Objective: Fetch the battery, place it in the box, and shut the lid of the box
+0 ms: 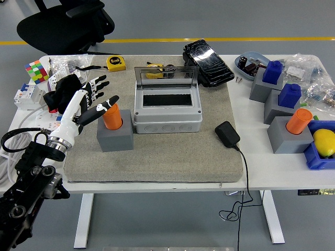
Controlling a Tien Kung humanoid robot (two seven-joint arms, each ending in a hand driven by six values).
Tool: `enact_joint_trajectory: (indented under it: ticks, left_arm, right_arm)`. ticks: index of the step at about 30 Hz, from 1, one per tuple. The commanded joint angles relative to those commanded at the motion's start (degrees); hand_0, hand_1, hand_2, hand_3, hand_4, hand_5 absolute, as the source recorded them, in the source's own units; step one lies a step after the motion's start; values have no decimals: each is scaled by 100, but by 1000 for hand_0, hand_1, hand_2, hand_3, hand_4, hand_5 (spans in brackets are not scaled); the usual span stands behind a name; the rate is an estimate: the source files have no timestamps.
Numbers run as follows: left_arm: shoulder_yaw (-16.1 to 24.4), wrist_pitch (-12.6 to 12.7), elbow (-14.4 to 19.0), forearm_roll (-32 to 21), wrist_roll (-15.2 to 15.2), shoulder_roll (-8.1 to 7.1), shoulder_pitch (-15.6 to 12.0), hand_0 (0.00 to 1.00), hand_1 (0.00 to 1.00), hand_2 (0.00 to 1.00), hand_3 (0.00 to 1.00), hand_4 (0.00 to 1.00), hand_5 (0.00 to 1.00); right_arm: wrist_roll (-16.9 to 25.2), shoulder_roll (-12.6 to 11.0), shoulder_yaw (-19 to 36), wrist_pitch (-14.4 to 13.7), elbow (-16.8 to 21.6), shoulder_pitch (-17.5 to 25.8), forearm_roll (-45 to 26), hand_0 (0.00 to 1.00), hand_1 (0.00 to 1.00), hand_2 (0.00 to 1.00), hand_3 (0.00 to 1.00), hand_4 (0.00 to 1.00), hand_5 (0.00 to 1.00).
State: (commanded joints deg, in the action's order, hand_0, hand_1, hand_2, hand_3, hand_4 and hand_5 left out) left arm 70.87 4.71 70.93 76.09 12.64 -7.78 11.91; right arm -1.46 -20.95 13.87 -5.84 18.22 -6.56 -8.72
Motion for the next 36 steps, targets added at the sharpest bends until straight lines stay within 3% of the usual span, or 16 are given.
enact_joint_trajectory:
  ticks: [1,2,7,8,13,14,19,20,31,32,36]
  left_arm:
    - [-11,4,-3,-4,8,-1,0,839,946,926,943,998,500]
    - [-49,16,-9,-7,33,-6,2,817,926,920,921,998,428]
    - [-215,80,-65,142,56,-15,19,817,926,920,921,998,428]
    - [-251,95,-83,170,61,-18,33,806,920,929,908,998,355]
    - [-390,174,-166,206,110,-21,81,806,920,929,908,998,355]
    - [-417,204,-185,216,134,-18,85,785,891,917,830,998,285]
    - [-489,339,-349,216,286,30,113,785,891,917,830,998,285]
    - [-518,373,-395,165,340,39,122,756,829,838,751,998,140]
    - [-827,716,-653,-306,886,106,173,723,776,782,696,998,87]
    - [-840,756,-700,-362,950,134,174,606,682,690,656,998,2]
    - [-887,869,-820,-613,1140,233,169,606,682,690,656,998,2]
  right_arm:
    - [0,-1,-3,0,0,-1,0,576,627,655,550,935,495]
    - [-1,-4,-11,1,-1,-5,-2,579,627,654,550,934,494]
    - [-2,-12,-36,2,2,-26,-5,579,627,654,550,934,494]
    - [-1,-16,-38,0,4,-33,-3,579,627,654,550,934,495]
    - [-3,-30,-68,-2,5,-47,-4,579,627,654,550,934,495]
    - [-4,-31,-76,-2,5,-48,-6,576,627,654,550,934,495]
    - [-6,-30,-101,1,5,-44,-10,576,627,654,550,934,495]
    - [-6,-30,-106,1,5,-44,-10,576,627,654,550,934,495]
    - [-6,-37,-105,1,6,-40,-7,576,627,654,550,934,495]
    - [-7,-36,-101,2,6,-37,-1,576,627,654,550,934,495]
    - [-8,-25,-94,3,3,-22,1,576,627,654,550,934,495]
